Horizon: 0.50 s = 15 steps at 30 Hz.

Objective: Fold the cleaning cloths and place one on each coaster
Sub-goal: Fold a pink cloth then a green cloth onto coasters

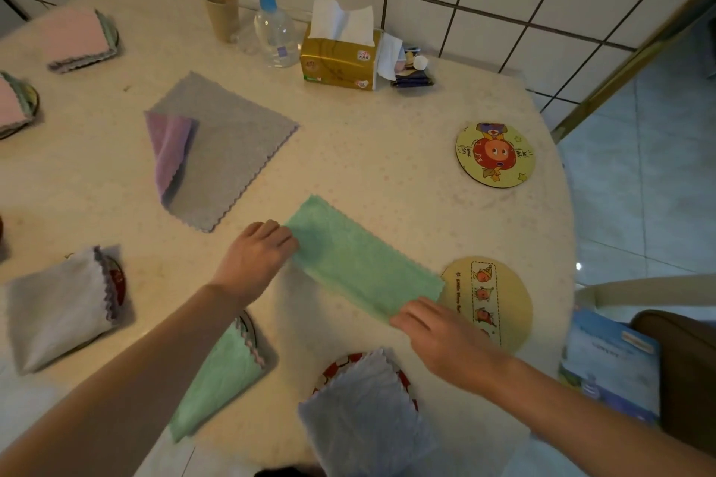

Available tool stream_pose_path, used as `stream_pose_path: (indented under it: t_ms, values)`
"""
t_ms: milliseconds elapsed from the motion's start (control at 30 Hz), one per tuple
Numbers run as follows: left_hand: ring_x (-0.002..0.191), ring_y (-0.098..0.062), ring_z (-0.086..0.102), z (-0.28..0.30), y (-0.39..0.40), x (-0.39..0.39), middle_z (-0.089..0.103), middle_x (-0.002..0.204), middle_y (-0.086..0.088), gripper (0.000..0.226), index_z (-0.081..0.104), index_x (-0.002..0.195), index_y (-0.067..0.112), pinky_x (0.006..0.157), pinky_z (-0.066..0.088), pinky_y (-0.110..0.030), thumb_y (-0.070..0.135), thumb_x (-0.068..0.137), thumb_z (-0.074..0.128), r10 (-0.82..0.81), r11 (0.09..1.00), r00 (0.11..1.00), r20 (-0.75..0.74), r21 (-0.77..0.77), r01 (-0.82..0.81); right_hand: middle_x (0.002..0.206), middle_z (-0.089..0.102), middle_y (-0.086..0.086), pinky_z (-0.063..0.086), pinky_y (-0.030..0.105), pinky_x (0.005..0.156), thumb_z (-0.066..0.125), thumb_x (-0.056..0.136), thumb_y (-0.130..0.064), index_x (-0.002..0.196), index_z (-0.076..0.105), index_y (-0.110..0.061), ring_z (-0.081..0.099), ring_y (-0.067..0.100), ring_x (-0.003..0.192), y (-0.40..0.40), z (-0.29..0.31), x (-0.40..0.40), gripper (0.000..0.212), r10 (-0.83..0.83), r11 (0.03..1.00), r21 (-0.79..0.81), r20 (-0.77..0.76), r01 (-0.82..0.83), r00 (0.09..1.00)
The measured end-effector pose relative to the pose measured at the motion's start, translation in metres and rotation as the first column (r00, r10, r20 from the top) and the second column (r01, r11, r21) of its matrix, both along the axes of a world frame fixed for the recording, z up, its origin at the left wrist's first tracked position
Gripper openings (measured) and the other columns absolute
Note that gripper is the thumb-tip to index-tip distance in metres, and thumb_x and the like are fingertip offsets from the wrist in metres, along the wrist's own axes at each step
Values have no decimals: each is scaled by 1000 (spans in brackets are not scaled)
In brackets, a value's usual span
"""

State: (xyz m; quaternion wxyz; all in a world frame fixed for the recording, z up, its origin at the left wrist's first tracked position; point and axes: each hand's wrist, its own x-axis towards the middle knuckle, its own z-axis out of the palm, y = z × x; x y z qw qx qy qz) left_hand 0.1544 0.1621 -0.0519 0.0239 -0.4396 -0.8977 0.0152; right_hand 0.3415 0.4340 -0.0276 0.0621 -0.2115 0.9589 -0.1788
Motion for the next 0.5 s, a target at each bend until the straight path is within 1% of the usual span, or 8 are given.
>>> stream_pose_path:
  t_ms: [33,100,200,267,333,433,467,500]
  values:
    - [100,-31,62,-5,0,14,65,109,-9,43,62,117,12,84,52,-41,4,77,46,44,998,998,51,33,-45,100,61,-2,51,20,73,48,78,-1,111,55,-13,55,12,90,-10,-2,6,36,18,999,-28,-1,-18,1000]
    - [113,-27,60,-17,8,52,63,124,-9,63,51,135,14,96,49,-39,10,73,36,22,998,982,189,59,-33,103,59,-2,50,21,79,59,79,-2,113,57,-14,54,10,94,-21,-9,13,36,17,998,-60,24,-16,1000]
    - [130,-21,48,-32,26,101,53,139,-4,69,42,142,16,107,41,-37,25,74,50,-107,993,933,344,91,80,103,57,-2,43,20,87,58,85,-6,114,58,-13,53,8,95,-28,-7,12,30,-38,989,-139,57,46,998]
    - [129,-22,49,-39,38,116,53,139,-3,73,45,140,15,106,42,-35,33,73,68,-69,993,930,362,111,31,102,58,-1,41,19,89,54,87,-7,113,59,-12,53,9,94,-30,1,8,27,-1,989,-145,43,7,999]
    - [122,-26,56,-44,49,125,60,130,-6,71,51,134,12,98,48,-35,38,72,73,22,985,926,377,148,-84,102,59,-1,45,20,87,50,90,-13,112,60,-13,55,9,95,-29,9,2,24,73,990,-128,50,-66,996]
    - [114,-32,61,-44,57,131,66,121,-10,58,62,123,12,88,55,-41,45,77,48,73,988,922,381,98,-118,102,65,0,53,27,79,47,91,-17,109,64,-14,61,12,93,-11,5,-22,26,71,994,-87,37,-67,997]
    - [112,-34,62,-44,58,133,67,119,-11,57,67,117,13,87,55,-43,44,76,43,75,991,927,369,79,-111,106,66,2,54,31,79,52,87,-11,112,64,-12,62,15,96,-2,1,-32,28,48,998,-48,20,-47,999]
    - [111,-35,63,-42,60,134,67,118,-11,55,69,113,13,86,55,-44,42,75,41,83,993,925,371,51,-110,112,65,5,56,33,79,61,79,-1,117,62,-10,62,18,101,7,-4,-43,39,40,999,17,7,-40,999]
